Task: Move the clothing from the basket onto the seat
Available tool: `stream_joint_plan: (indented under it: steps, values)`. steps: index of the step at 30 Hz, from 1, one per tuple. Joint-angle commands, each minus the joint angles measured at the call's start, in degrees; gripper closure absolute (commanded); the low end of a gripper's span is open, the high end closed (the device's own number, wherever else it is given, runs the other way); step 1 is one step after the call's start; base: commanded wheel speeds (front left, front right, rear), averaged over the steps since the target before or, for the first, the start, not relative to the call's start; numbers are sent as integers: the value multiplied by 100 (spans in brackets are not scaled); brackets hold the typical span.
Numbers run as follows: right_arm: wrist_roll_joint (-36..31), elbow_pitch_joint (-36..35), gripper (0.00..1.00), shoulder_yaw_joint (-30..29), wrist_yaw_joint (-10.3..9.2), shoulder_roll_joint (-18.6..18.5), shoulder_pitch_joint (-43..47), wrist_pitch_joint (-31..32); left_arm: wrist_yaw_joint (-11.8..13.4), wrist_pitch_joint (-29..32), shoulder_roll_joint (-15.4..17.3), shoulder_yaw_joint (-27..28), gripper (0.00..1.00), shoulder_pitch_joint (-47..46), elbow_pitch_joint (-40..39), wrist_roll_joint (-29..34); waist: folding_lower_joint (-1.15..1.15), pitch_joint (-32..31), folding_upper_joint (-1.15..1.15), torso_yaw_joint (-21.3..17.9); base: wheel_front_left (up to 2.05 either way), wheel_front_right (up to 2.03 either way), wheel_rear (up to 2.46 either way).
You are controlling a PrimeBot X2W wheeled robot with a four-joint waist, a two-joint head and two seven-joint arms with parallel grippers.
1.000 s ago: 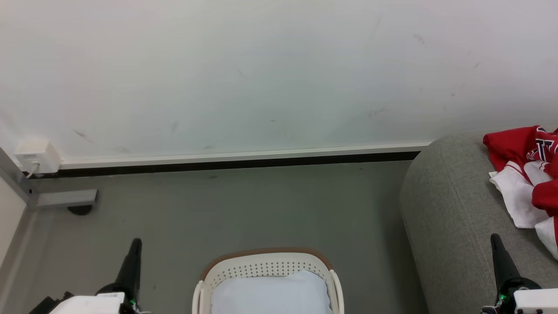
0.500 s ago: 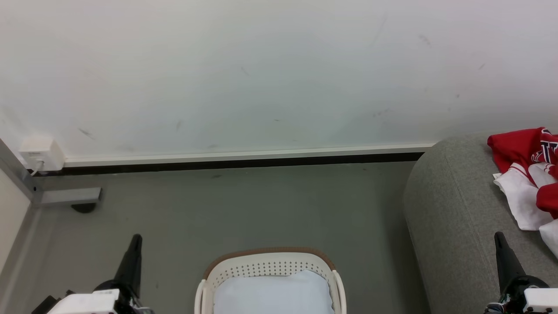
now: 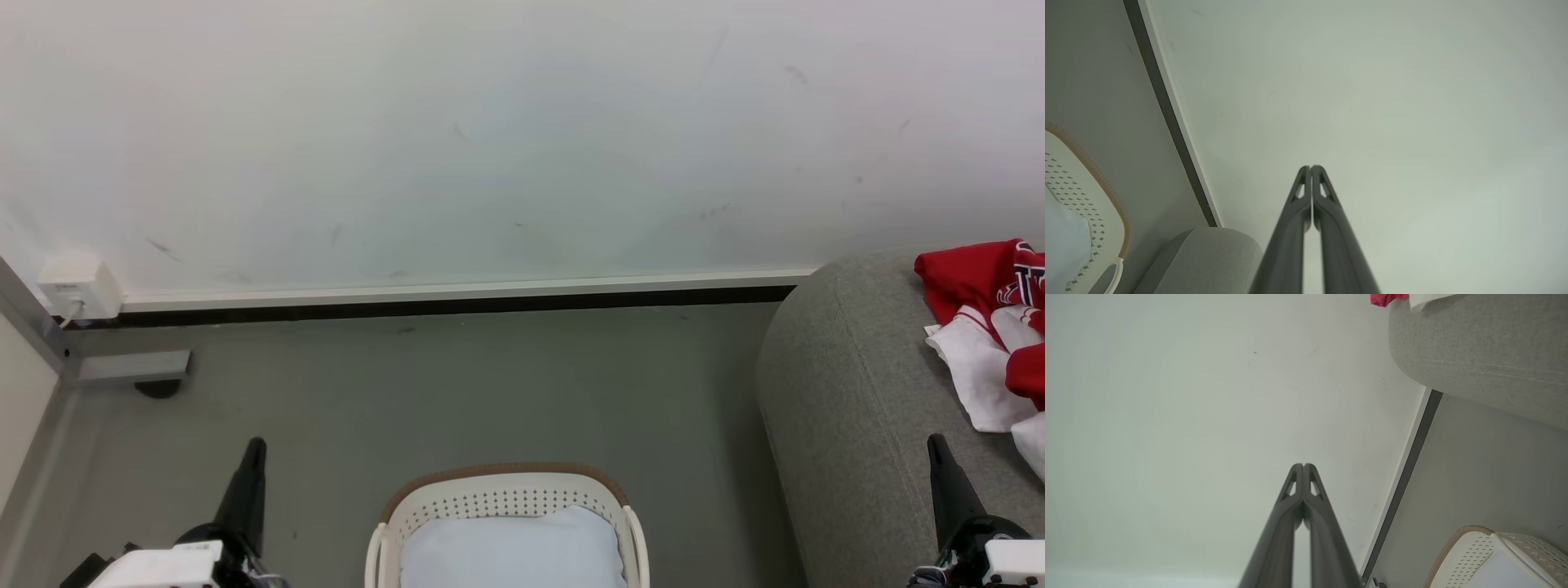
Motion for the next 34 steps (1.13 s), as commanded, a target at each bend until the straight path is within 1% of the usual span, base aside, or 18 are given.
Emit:
stream_joint_plan:
  steps: [1,34]
  values:
    - [4,-12,100,-21,-12,-14,-56,18,-20,22,12,11,100,-52,1,-76,0,0,0,0,0,0,0]
    - [-51,-7,100,-75,-12,29,-63,61,-20,20,13,10,100,-50,0,-78,0,0,0,0,0,0,0]
